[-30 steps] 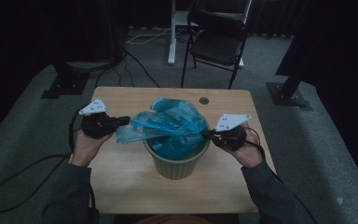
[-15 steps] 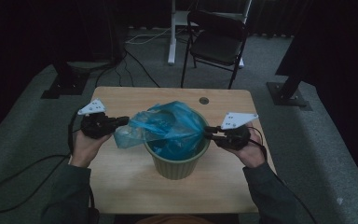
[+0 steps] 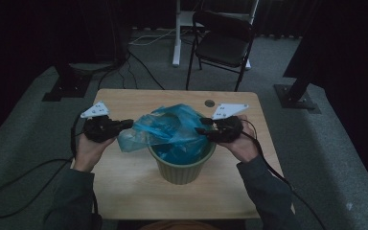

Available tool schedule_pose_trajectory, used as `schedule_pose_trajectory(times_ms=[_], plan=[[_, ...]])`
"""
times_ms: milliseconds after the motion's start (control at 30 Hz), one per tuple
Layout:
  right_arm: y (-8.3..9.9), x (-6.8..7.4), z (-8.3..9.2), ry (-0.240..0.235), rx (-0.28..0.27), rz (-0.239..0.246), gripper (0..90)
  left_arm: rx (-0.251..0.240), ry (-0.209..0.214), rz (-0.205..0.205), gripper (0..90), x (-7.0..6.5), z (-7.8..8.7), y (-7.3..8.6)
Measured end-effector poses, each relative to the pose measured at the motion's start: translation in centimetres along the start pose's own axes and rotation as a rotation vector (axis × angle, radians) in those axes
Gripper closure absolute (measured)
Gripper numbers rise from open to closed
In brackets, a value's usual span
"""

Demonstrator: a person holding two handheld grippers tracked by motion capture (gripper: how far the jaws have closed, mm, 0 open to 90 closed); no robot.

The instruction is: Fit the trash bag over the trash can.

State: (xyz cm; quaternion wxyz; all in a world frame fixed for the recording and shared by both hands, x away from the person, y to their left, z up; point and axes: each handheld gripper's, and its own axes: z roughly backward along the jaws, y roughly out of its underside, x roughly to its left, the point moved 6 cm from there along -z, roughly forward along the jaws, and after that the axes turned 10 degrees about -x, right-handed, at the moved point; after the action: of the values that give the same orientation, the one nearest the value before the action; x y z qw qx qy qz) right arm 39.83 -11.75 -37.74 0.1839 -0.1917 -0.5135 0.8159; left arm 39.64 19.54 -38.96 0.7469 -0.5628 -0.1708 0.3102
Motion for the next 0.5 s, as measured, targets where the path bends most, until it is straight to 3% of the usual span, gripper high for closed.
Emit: schedule_pose_trajectory(times_ms=[300,367,400,433,467,500], plan=[[-1.1,-1.2,-2.9,0.029,0.045,-0.007,49.8,-0.001,0.003,0.001,90.0,0.0,-0.1,0.1],[-1.1,-1.7,-3.8,0.022,0.070,-0.032,50.3,-0.001,0.002,0.001,90.0,0.0,-0.1,0.1],[-1.0,-2.0,-4.4,0.023,0.092,-0.032,60.7,0.001,0.002,-0.002,90.0,0.0,0.0,0.1],[-1.0,-2.0,-4.4,0.023,0.092,-0.032,60.7,0.001,0.002,-0.002,90.0,0.0,0.0,0.1],[-0.7,-2.1,-4.7,0.018,0.110,-0.027,75.4,0.000,0.001,-0.001,90.0,0.0,0.1,0.2],[-0.6,-2.2,-4.8,0.026,0.119,-0.027,81.2,0.000,0.001,-0.001,90.0,0.0,0.1,0.2]])
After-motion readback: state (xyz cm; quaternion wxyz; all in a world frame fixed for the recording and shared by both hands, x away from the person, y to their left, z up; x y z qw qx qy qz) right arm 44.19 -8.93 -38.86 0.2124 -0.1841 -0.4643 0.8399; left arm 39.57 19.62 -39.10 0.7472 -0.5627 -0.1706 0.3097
